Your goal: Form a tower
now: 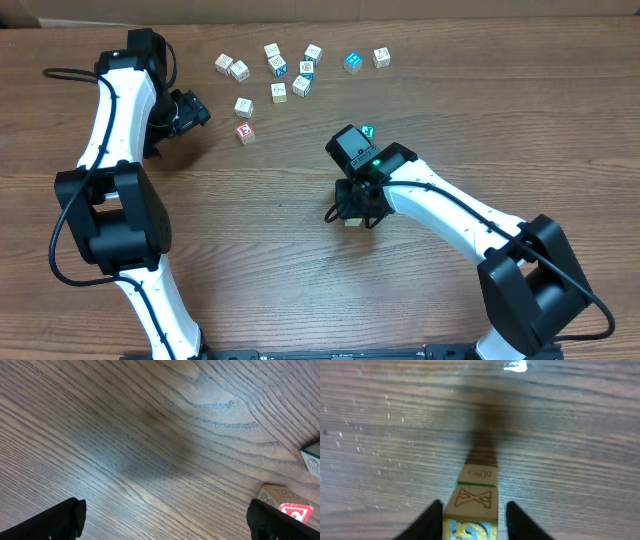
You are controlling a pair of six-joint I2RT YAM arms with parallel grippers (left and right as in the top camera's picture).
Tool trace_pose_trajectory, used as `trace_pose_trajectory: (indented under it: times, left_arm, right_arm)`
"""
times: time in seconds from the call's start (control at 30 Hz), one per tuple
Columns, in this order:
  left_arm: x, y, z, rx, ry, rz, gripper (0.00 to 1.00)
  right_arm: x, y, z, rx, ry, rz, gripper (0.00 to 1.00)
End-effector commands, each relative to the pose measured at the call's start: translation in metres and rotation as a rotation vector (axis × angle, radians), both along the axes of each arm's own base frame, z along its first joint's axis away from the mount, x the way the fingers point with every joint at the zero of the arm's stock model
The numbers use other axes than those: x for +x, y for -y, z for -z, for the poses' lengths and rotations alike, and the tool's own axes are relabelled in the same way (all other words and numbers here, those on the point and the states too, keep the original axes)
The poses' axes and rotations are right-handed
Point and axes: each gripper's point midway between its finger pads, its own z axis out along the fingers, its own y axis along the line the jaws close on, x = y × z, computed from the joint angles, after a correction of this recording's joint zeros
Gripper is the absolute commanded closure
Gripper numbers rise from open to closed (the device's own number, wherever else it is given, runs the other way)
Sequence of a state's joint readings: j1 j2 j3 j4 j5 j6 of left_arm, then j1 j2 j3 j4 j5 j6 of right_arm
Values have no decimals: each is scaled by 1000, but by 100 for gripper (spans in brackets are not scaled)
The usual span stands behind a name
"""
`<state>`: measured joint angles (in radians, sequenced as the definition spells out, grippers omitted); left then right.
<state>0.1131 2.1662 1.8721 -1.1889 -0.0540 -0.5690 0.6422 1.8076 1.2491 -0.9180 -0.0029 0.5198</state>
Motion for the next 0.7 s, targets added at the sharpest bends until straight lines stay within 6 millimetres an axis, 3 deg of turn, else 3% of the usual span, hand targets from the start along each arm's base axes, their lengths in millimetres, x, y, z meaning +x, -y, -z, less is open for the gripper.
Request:
trace_pose_trajectory:
  times: [0.0,0.47,0.67]
  left_arm:
    - [4,0,-16,14,39,18,1]
    - [4,0,-16,14,39,18,0]
    - [4,-1,-16,14,39,18,1]
  right_arm:
    - [-1,-1,-1,2,4,-3,69]
    - [3,-4,-2,16,22,-3,70]
    - [3,-4,-2,16,22,-3,48]
